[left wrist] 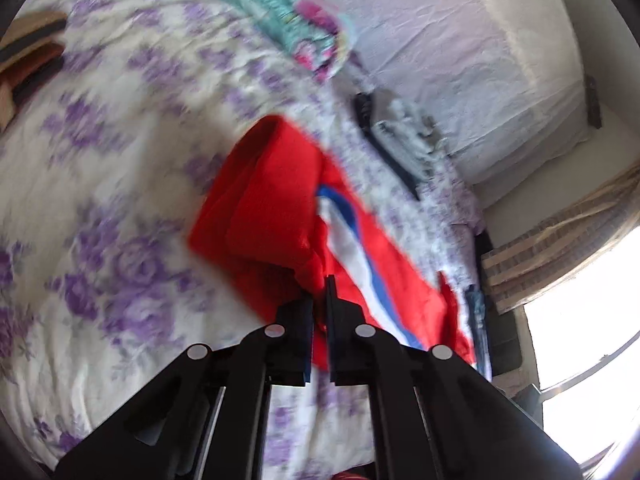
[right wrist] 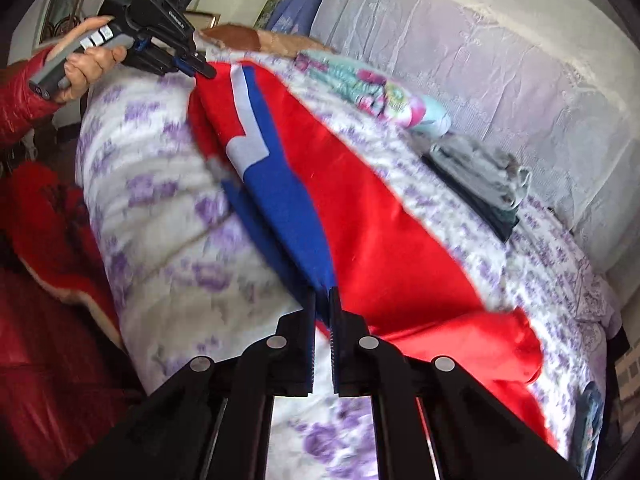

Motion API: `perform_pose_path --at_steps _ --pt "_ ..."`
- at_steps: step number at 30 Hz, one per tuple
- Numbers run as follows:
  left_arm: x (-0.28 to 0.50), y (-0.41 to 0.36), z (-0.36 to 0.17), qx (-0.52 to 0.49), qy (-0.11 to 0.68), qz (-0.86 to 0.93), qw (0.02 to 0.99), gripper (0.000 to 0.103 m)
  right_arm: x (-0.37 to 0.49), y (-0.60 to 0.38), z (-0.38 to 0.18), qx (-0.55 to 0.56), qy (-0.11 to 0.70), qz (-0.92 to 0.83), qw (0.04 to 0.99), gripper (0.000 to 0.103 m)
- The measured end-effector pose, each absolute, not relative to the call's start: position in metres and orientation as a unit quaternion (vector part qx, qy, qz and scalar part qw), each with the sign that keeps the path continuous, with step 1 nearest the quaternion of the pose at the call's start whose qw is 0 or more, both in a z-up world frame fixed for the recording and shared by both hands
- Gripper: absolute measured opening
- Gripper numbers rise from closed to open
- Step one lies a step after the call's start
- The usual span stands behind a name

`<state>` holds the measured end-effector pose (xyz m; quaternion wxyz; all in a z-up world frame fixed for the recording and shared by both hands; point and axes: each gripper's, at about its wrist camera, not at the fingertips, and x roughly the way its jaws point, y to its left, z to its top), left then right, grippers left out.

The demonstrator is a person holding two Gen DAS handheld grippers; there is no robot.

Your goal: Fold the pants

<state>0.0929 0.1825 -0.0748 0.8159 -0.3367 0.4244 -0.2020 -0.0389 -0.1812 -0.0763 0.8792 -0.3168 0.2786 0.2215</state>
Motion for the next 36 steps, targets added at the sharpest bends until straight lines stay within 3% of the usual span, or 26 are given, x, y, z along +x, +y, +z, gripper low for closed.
perform_pose_path --at_steps 4,7,11,15,16,17,21,23,25,27,28,33,36 --pt "0.086 0.192 -0.084 -0.348 0.433 -0.2 0.807 0.015 -0.037 -0.179 -0.082 -0.305 0.284 0.216 0.883 0.008" --pt "0.068 0.211 -0.055 -0.333 0.384 -0.147 0.849 0.042 -0.034 -0.184 -0.082 -0.28 0.288 0.221 0.889 0.008" --pt "0.061 0.21 -0.029 -0.323 0.357 -0.17 0.86 0.044 -0.029 -0.193 -0.085 -0.236 0.291 0.227 0.899 0.009" --pt "0.088 0.178 -0.042 -0.264 0.402 -0.143 0.865 0.047 -0.027 -0.202 -0.085 -0.188 0.296 0.236 0.906 0.009" --pt "0.101 0.174 -0.055 -0.223 0.421 -0.094 0.874 0.05 -0.026 -0.204 -0.086 -0.178 0.297 0.238 0.907 0.01" --pt "0.109 0.177 -0.068 -0.209 0.435 -0.06 0.874 0.066 -0.028 -0.204 -0.086 -0.173 0.297 0.239 0.908 0.01" --pt "0.102 0.192 -0.069 -0.274 0.419 -0.064 0.863 0.062 -0.026 -0.206 -0.085 -0.153 0.302 0.242 0.909 0.012" --pt "0.085 0.184 -0.048 -0.26 0.388 -0.062 0.882 0.061 -0.024 -0.209 -0.082 -0.128 0.313 0.255 0.906 0.02" --pt "0.071 0.159 -0.024 -0.226 0.364 -0.102 0.898 0.061 -0.025 -0.215 -0.072 -0.085 0.327 0.279 0.899 0.049" --pt "0.064 0.132 -0.01 -0.202 0.354 -0.155 0.9 0.074 -0.026 -0.225 -0.054 -0.043 0.321 0.289 0.901 0.057" --pt "0.067 0.113 -0.01 -0.189 0.361 -0.195 0.892 0.088 -0.025 -0.232 -0.045 -0.027 0.314 0.288 0.904 0.062" --pt "0.101 0.032 -0.044 -0.134 0.421 -0.288 0.85 0.09 0.018 -0.285 0.006 0.037 0.314 0.109 0.942 0.086" --pt "0.12 0.007 -0.078 -0.109 0.45 -0.291 0.837 0.098 0.068 -0.312 0.009 0.07 0.366 0.044 0.927 0.087"
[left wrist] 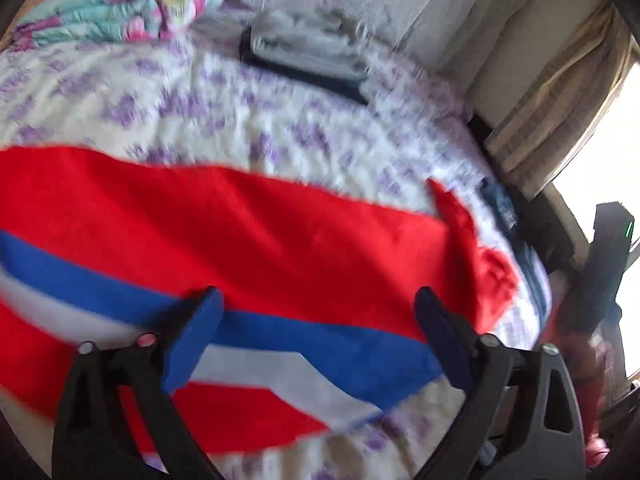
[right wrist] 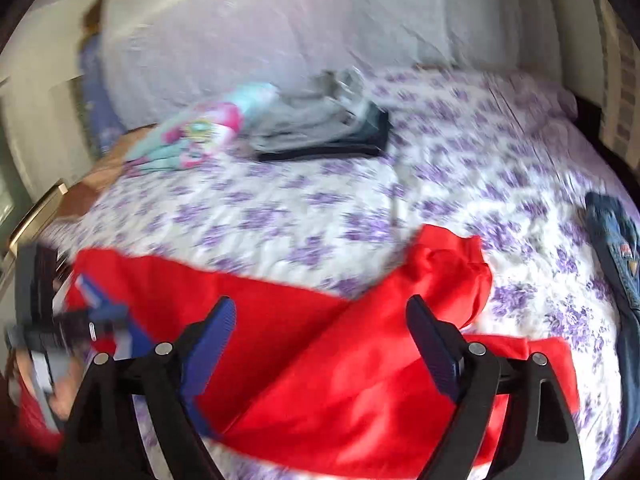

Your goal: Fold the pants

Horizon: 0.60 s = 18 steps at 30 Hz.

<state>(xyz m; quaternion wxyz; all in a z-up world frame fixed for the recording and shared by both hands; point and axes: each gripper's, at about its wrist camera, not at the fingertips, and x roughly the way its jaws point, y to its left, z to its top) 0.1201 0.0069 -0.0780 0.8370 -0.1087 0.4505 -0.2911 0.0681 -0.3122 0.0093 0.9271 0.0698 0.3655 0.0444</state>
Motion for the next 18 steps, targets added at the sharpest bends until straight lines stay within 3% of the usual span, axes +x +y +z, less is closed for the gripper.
perform_pose_path --at_steps 4,12,14,16,18 --pt "0.101 -0.014 -0.092 0.022 0.396 -0.302 0.867 0.098 0.131 -0.338 -0.01 0.127 0.442 -0.037 0.887 0.087" --pt "0.116 0.0 -0.095 -0.062 0.392 -0.337 0.854 0.098 0.18 -0.34 -0.047 0.079 0.501 -0.132 0.852 0.086" --pt "0.117 -0.001 -0.094 -0.071 0.39 -0.34 0.853 0.098 0.179 -0.334 -0.051 0.051 0.503 -0.141 0.851 0.079" --pt "0.116 -0.003 -0.093 -0.07 0.389 -0.34 0.853 0.098 0.18 -0.333 -0.056 0.032 0.508 -0.142 0.849 0.057" --pt "0.114 -0.002 -0.092 -0.071 0.389 -0.341 0.853 0.098 0.177 -0.34 -0.057 0.035 0.506 -0.143 0.85 0.041"
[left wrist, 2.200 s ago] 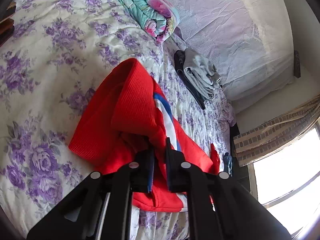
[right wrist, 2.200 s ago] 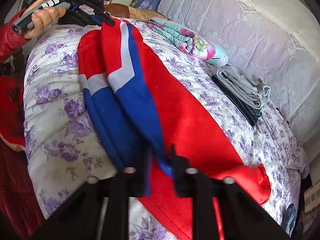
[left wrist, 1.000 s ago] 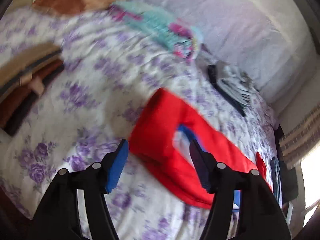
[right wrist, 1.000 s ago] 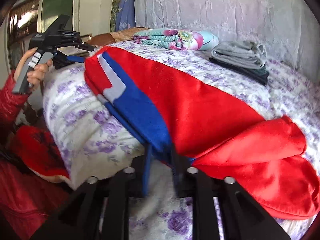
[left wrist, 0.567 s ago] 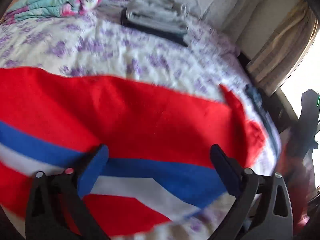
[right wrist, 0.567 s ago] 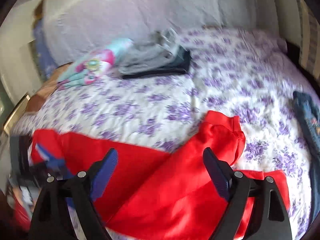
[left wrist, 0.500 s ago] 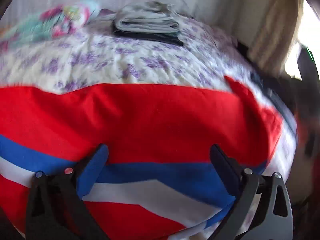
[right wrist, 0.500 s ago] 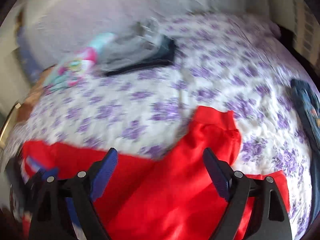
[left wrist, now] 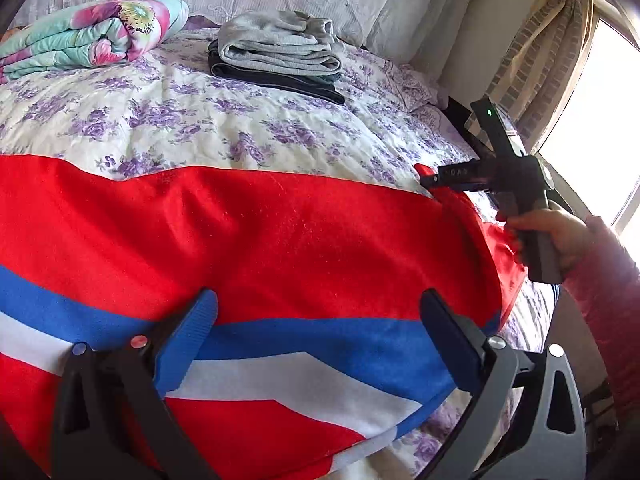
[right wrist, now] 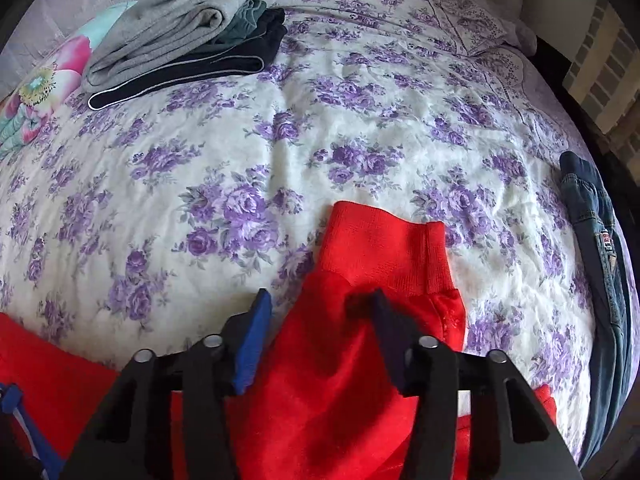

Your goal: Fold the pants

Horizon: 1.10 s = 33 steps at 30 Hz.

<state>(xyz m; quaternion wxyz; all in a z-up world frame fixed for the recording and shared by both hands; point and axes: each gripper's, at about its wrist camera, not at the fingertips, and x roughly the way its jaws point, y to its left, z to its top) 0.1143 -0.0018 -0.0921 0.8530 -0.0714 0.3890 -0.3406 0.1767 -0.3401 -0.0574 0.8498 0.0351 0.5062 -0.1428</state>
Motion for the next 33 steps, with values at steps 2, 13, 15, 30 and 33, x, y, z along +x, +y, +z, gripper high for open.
perform_pose_path --at_steps 2,13,15,30,33 --pt "0.113 -0.001 -0.092 -0.074 0.389 -0.342 0.852 0.098 0.166 -0.351 -0.053 0.059 0.493 -0.136 0.857 0.026" --pt "0.114 -0.001 -0.092 -0.079 0.389 -0.342 0.852 0.098 -0.037 -0.464 -0.04 0.315 0.303 -0.094 0.894 0.017" --pt "0.114 -0.001 -0.092 -0.078 0.389 -0.341 0.852 0.098 -0.075 -0.48 -0.065 0.343 0.295 -0.131 0.882 0.032" --pt "0.115 -0.001 -0.092 -0.076 0.39 -0.338 0.853 0.098 -0.045 -0.477 -0.086 0.423 0.258 -0.051 0.867 0.06" --pt "0.115 -0.001 -0.092 -0.077 0.389 -0.338 0.853 0.098 -0.035 -0.48 -0.086 0.413 0.252 -0.045 0.874 0.052"
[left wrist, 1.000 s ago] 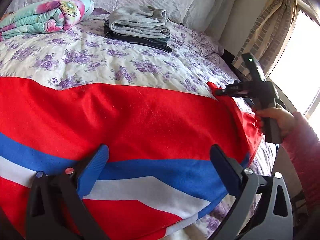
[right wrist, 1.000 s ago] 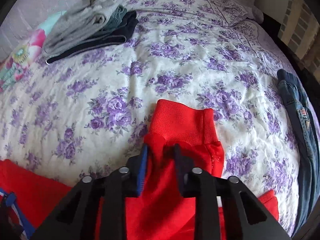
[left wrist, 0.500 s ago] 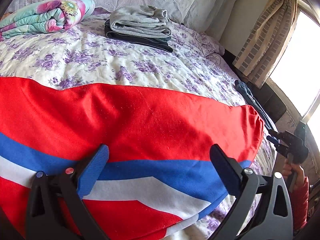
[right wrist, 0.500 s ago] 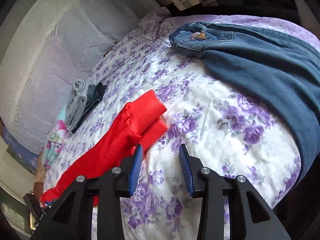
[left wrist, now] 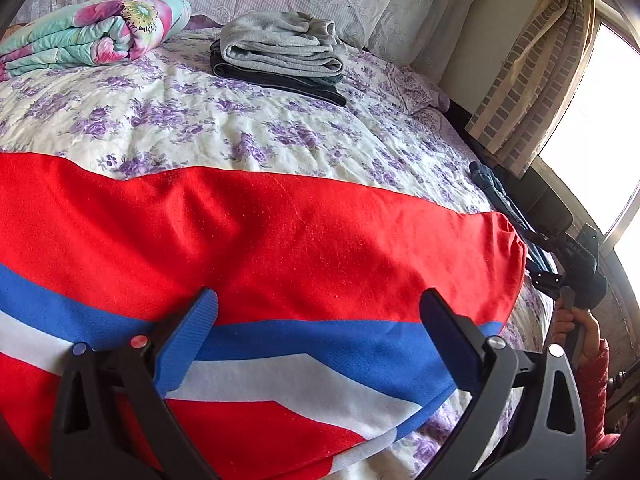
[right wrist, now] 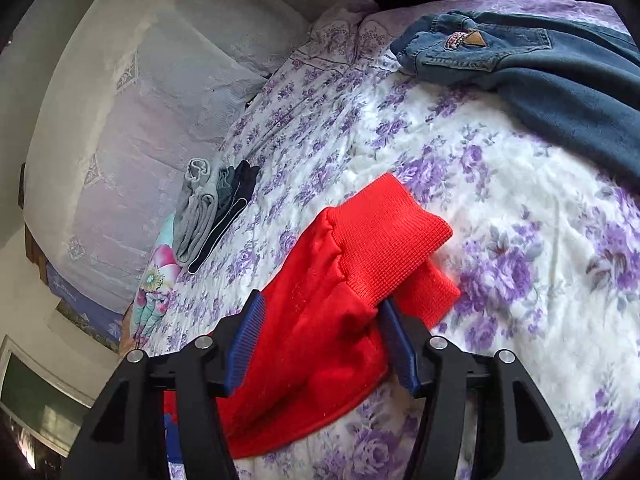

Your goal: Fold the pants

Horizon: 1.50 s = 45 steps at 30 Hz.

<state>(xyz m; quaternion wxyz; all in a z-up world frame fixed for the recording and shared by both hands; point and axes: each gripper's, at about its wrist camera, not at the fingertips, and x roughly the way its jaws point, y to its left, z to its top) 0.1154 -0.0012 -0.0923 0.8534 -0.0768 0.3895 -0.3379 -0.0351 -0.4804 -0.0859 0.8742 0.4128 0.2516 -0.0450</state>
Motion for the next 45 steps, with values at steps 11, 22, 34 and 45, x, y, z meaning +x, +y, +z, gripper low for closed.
perform_pose_path --at_steps 11,22,34,45 --pt "0.116 0.002 -0.091 -0.092 0.386 -0.344 0.851 0.098 -0.077 -0.496 -0.085 0.408 0.234 -0.047 0.881 0.021" --pt "0.116 0.001 -0.092 -0.094 0.386 -0.343 0.851 0.098 -0.1 -0.454 -0.035 0.273 0.177 -0.097 0.941 0.069" --pt "0.116 0.0 -0.093 -0.089 0.388 -0.337 0.853 0.098 -0.046 -0.366 -0.079 -0.032 0.318 -0.12 0.94 0.086" --pt "0.091 0.028 -0.057 -0.095 0.355 -0.202 0.908 0.098 -0.016 -0.34 -0.087 -0.025 0.339 -0.051 0.939 0.099"
